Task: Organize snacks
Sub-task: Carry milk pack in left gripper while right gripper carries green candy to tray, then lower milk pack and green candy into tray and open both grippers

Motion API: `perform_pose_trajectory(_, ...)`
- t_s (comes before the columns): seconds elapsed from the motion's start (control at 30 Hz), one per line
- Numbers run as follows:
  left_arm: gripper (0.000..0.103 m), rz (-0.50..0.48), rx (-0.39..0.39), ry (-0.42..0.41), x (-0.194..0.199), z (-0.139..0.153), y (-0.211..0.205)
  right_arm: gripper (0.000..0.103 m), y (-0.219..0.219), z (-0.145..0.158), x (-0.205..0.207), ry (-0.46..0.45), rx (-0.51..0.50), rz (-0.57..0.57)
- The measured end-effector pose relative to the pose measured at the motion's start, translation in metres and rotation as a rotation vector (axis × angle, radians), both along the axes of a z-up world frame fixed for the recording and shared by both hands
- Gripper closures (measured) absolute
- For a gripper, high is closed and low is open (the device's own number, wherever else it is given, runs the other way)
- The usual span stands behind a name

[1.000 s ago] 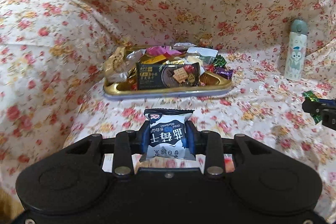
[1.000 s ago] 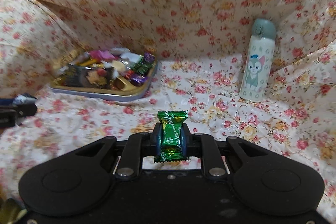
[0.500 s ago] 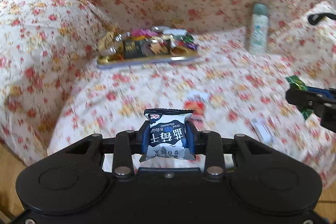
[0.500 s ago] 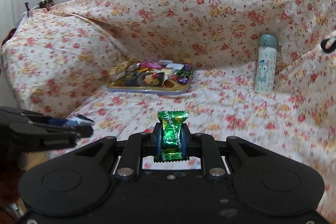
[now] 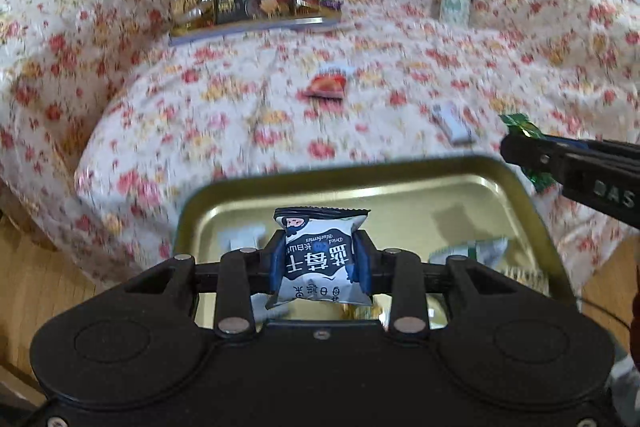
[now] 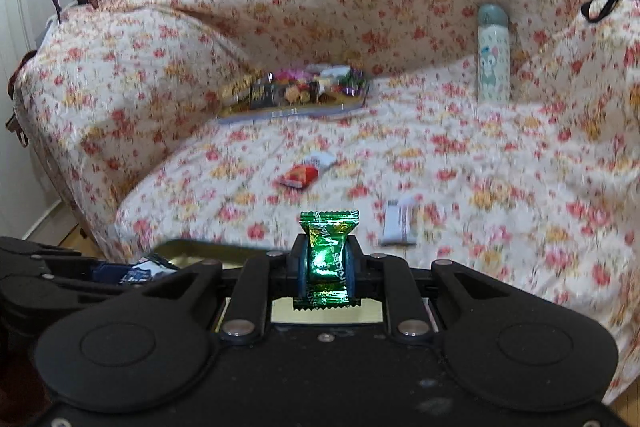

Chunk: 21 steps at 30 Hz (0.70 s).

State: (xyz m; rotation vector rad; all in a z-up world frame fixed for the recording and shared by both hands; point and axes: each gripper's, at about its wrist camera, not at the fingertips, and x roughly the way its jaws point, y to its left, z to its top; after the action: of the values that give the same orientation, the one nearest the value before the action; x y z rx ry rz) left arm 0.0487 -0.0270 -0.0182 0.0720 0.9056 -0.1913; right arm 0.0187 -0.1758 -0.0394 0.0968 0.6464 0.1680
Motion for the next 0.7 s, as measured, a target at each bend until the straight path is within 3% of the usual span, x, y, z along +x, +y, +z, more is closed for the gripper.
perform_pose_trajectory(0.5,0.06,-0.012,-0.046,0.147,-0.018,-0.029,0.009,0.084,0.033,-0.025,0.019,0.125,-0.02,0.055)
perform_pose_trajectory(0.7,0.059,-0.041,-0.059,0.161,-0.019,-0.033,0.006,0.084,0.04,-0.032,0.027,0.18,-0.026,0.06)
